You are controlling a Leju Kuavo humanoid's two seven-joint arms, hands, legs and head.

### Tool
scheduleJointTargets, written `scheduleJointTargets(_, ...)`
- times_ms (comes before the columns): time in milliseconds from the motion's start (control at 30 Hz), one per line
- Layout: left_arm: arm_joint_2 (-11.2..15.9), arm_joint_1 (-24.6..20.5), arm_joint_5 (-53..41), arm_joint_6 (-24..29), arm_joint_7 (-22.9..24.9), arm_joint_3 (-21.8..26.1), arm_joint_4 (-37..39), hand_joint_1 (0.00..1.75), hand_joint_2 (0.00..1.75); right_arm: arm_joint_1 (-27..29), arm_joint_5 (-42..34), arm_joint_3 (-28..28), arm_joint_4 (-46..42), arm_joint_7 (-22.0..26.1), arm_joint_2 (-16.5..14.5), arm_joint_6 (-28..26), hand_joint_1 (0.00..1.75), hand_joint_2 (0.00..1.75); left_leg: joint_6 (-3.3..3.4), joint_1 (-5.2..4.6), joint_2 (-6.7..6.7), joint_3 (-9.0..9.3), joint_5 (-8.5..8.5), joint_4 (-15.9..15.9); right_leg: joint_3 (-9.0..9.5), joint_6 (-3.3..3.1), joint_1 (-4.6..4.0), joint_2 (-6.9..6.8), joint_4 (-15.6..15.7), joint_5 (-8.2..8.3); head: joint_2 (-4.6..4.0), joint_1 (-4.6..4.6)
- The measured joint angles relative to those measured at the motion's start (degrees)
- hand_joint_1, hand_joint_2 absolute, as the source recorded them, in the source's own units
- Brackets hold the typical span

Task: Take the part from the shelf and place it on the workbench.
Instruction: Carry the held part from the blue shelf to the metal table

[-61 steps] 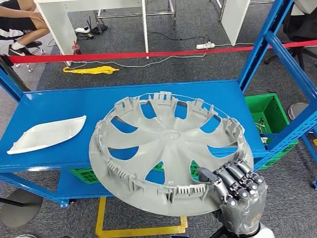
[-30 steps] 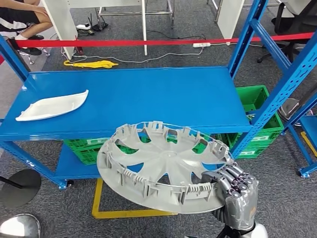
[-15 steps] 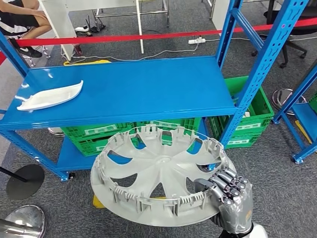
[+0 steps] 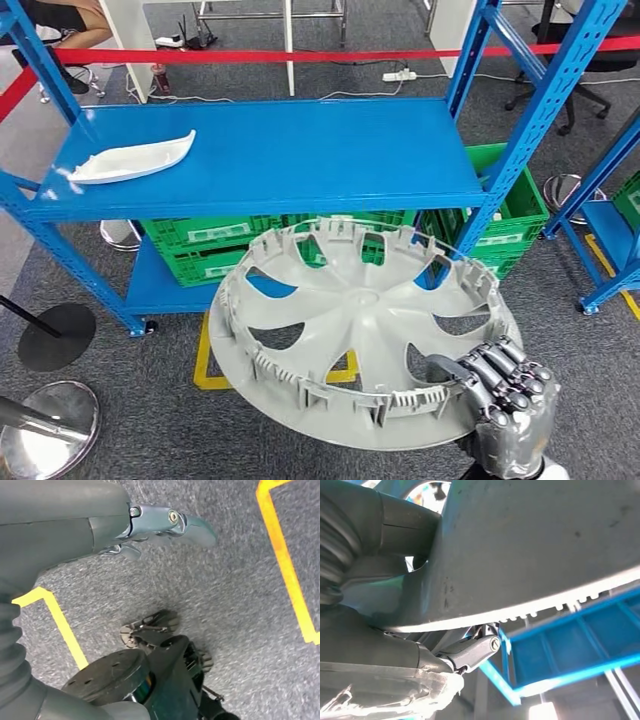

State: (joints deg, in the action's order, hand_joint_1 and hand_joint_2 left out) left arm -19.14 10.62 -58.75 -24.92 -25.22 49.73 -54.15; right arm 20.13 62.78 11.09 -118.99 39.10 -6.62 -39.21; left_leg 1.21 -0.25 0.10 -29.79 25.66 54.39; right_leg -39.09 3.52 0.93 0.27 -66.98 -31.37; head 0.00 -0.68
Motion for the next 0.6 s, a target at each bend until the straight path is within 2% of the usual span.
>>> scheduleJointTargets(33, 0.02, -0.06, -0.30, -0.01, -0.19, 0.01, 0.11, 0.00, 1.75, -0.08, 0.19, -0.52, -0.78, 0.00, -0.74, 0.00, 1.75, 1.75, 0.12, -0.13, 0.02, -0.80, -0.66, 0.04, -0.56, 0.04, -0.08, 0.01, -3.76, -2.10, 0.00, 0.04)
scheduleJointTargets(67, 0.04, -0.09, -0.55, -0.04, -0.36, 0.03, 0.24, 0.00, 1.75, -0.15, 0.26, -1.01, -1.47, 0.00, -1.38, 0.00, 1.75, 1.75, 0.17, -0.27, 0.03, -1.61, -1.31, 0.09, -0.54, 0.01, -0.17, 0.01, -6.33, -2.76, 0.00, 0.08)
scheduleJointTargets(100, 0.08, -0.11, -0.74, -0.10, -0.47, 0.08, 0.36, 0.00, 1.75, -0.18, 0.30, -1.48, -2.08, 0.00, -1.94, 0.00, 1.75, 1.75, 0.18, -0.40, 0.04, -2.42, -1.92, 0.16, 0.29, -0.09, -0.27, 0.01, -7.14, -2.14, 0.00, 0.07)
scheduleJointTargets(133, 0.11, -0.11, -0.98, -0.19, -0.58, 0.15, 0.46, 0.00, 1.75, -0.20, 0.37, -1.97, -2.66, 0.00, -2.44, 0.00, 1.75, 1.75, 0.14, -0.49, 0.04, -3.22, -2.50, 0.26, 2.11, -0.26, -0.40, 0.00, -5.90, -0.61, 0.00, 0.07)
scheduleJointTargets(167, 0.15, -0.11, -1.18, -0.30, -0.70, 0.24, 0.56, 0.00, 1.75, -0.22, 0.44, -2.40, -3.22, 0.00, -2.88, 0.00, 1.75, 1.75, 0.05, -0.56, 0.01, -4.00, -3.06, 0.43, 4.87, -0.47, -0.54, 0.00, -2.84, 0.95, 0.00, 0.06)
scheduleJointTargets(200, 0.17, -0.08, -1.37, -0.42, -0.86, 0.33, 0.63, 0.00, 1.75, -0.27, 0.52, -2.77, -3.75, 0.00, -3.27, 0.00, 1.75, 1.75, -0.11, -0.67, -0.03, -4.73, -3.58, 0.64, 8.29, -0.68, -0.70, -0.02, 1.61, 1.49, 0.00, 0.08)
scheduleJointTargets(233, 0.20, -0.03, -1.61, -0.56, -1.08, 0.41, 0.67, 0.00, 1.75, -0.33, 0.56, -3.09, -4.28, 0.00, -3.62, 0.00, 1.75, 1.75, -0.30, -0.76, -0.06, -5.31, -4.09, 0.89, 11.43, -0.91, -0.83, -0.02, 6.07, 1.34, 0.00, 0.05)
scheduleJointTargets(267, 0.23, 0.03, -1.80, -0.74, -1.32, 0.49, 0.69, 0.00, 1.75, -0.38, 0.59, -3.38, -4.75, 0.00, -3.92, 0.00, 1.75, 1.75, -0.52, -0.83, -0.09, -5.67, -4.63, 1.05, 13.41, -1.10, -0.95, 0.00, 9.33, 0.80, 0.00, 0.04)
scheduleJointTargets(300, 0.28, 0.10, -2.05, -0.94, -1.54, 0.58, 0.69, 0.00, 1.75, -0.42, 0.61, -3.69, -5.21, 0.00, -4.20, 0.00, 1.75, 1.75, -0.76, -0.85, -0.08, -5.92, -5.15, 1.13, 14.26, -1.29, -1.08, 0.03, 11.15, 0.19, 0.00, 0.08)
scheduleJointTargets(367, 0.43, 0.34, -2.49, -1.34, -1.86, 0.79, 0.69, 0.00, 1.75, -0.44, 0.65, -4.32, -5.96, 0.00, -4.68, 0.00, 1.75, 1.75, -1.32, -0.72, -0.11, -6.27, -5.91, 1.10, 13.34, -1.94, -1.10, 0.03, 11.38, 0.78, 0.00, 0.14)
scheduleJointTargets(400, 0.50, 0.50, -2.70, -1.52, -1.99, 0.89, 0.69, 0.00, 1.75, -0.44, 0.64, -4.58, -6.23, 0.00, -4.86, 0.00, 1.75, 1.75, -1.70, -0.65, -0.14, -6.63, -5.13, 1.53, 12.81, -2.42, -1.03, -0.02, 11.37, 1.29, 0.00, 0.10)
scheduleJointTargets(433, 0.56, 0.70, -2.90, -1.73, -2.15, 0.97, 0.69, 0.00, 1.75, -0.39, 0.55, -4.79, -6.45, 0.00, -4.98, 0.00, 1.75, 1.75, -2.09, -0.56, -0.17, -7.13, -3.26, 2.80, 12.23, -2.90, -0.90, -0.09, 11.44, 1.91, 0.00, -0.01)
scheduleJointTargets(467, 0.62, 0.85, -3.17, -1.96, -2.31, 1.05, 0.69, 0.00, 1.75, -0.29, 0.41, -4.98, -6.66, 0.00, -5.05, 0.00, 1.75, 1.75, -2.49, -0.39, -0.19, -7.89, -0.34, 5.34, 11.70, -3.24, -0.78, -0.16, 11.47, 2.59, 0.00, -0.09)
scheduleJointTargets(500, 0.66, 0.96, -3.49, -2.22, -2.46, 1.11, 0.69, 0.00, 1.75, -0.16, 0.24, -5.19, -6.86, 0.00, -5.08, 0.00, 1.75, 1.75, -2.83, -0.22, -0.19, -8.77, 2.93, 8.88, 11.08, -3.41, -0.77, -0.18, 11.43, 3.23, 0.00, -0.19)
scheduleJointTargets(533, 0.73, 1.03, -3.83, -2.48, -2.63, 1.16, 0.69, 0.00, 1.75, -0.04, 0.05, -5.43, -7.01, 0.00, -5.07, 0.00, 1.75, 1.75, -3.12, 0.01, -0.18, -9.57, 5.46, 12.85, 10.41, -3.43, -0.75, -0.20, 11.36, 3.88, 0.00, -0.21)
scheduleJointTargets(567, 0.81, 1.07, -4.15, -2.73, -2.80, 1.20, 0.69, 0.00, 1.75, 0.04, -0.10, -5.67, -7.11, 0.00, -5.07, 0.00, 1.75, 1.75, -3.37, 0.22, -0.18, -10.00, 6.70, 16.14, 9.70, -3.36, -0.73, -0.23, 11.23, 4.51, 0.00, -0.21)
scheduleJointTargets(600, 0.91, 1.14, -4.44, -2.96, -2.99, 1.24, 0.67, 0.00, 1.75, 0.12, -0.21, -5.89, -7.19, 0.00, -5.07, 0.00, 1.75, 1.75, -3.57, 0.42, -0.17, -9.71, 6.53, 17.84, 8.85, -3.24, -0.68, -0.26, 11.07, 5.06, 0.00, -0.20)
